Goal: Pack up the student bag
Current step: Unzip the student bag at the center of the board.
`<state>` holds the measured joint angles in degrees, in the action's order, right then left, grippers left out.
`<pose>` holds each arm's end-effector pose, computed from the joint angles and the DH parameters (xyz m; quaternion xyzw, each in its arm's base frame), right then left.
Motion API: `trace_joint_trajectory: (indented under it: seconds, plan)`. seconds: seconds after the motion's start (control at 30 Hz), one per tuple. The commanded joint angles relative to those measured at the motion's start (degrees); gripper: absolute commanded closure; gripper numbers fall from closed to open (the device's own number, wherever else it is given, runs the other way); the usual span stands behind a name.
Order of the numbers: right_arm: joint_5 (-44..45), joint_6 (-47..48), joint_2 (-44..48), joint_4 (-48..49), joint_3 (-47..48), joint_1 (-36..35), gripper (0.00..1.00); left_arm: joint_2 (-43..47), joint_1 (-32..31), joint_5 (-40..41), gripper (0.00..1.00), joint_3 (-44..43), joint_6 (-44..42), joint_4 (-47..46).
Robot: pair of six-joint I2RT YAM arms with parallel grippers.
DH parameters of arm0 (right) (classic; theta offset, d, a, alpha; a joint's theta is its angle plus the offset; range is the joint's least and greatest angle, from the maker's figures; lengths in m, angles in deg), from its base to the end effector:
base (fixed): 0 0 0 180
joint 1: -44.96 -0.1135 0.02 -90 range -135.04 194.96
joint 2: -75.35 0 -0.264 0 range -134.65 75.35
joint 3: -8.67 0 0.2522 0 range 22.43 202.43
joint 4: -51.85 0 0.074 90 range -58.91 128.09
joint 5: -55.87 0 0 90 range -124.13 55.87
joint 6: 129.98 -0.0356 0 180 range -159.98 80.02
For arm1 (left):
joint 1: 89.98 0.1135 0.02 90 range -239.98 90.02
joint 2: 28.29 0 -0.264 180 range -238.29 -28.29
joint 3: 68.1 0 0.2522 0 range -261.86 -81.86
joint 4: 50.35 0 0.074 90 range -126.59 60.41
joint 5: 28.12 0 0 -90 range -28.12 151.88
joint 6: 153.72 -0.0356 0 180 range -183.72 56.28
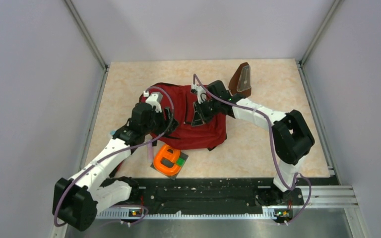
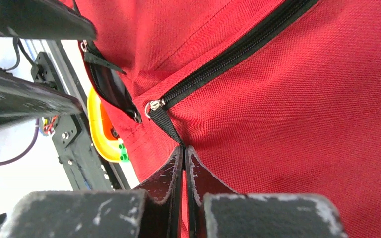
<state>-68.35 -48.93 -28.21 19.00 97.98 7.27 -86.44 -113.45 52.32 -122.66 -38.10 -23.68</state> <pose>0.3017 0.2584 0.2323 -0.3250 0.8350 0.3898 0.2126 0.2055 -0.0957 0.2670 0.0253 0.8648 -0.2719 0.4214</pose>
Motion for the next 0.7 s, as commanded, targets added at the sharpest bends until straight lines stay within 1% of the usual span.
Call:
trace_joint_trajectory:
  seconds: [0.0, 0.2, 0.33, 0.4, 0.47, 0.5, 0.53, 0.63, 0.67]
  plan:
    - [3.23, -1.05, 5.65, 4.94, 2.08, 0.21, 1.00, -3.46, -1.73, 0.35, 0.35, -3.15, -2.06, -2.86]
    - [6.91, -2.24, 6.58, 8.55, 2.58, 0.17, 1.00, -8.24, -3.47, -1.66, 0.34, -4.57, -2.63, -7.55]
    - [7.80, -3.17, 5.88, 10.82, 2.95, 0.17, 1.00, -12.56, -5.04, -0.50, 0.34, -5.76, -3.48, -8.33]
    - [7.91, -3.28, 5.08, 10.96, 3.42, 0.16, 1.00, -14.49, -5.90, 0.76, 0.37, -6.37, -3.31, -8.67]
    - [8.38, -3.28, 4.78, 11.12, 3.75, 0.16, 1.00, -15.73, -6.62, 1.25, 0.46, -6.71, -3.51, -9.42]
    - [9.03, -3.45, 4.93, 11.36, 3.59, 0.16, 1.00, -16.34, -7.11, 1.36, 0.54, -6.92, -3.60, -9.41]
    - [10.23, -3.63, 5.05, 11.71, 3.52, 0.17, 1.00, -16.87, -7.36, 1.48, 0.57, -7.11, -3.76, -9.21]
    - [16.00, -4.09, 5.29, 12.09, 3.57, 0.17, 1.00, -17.60, -8.81, 2.75, 0.77, -7.16, -4.09, -8.00]
    - [18.08, -4.23, 5.23, 12.08, 3.75, 0.16, 1.00, -17.61, -9.27, 3.04, 0.81, -7.14, -4.09, -7.43]
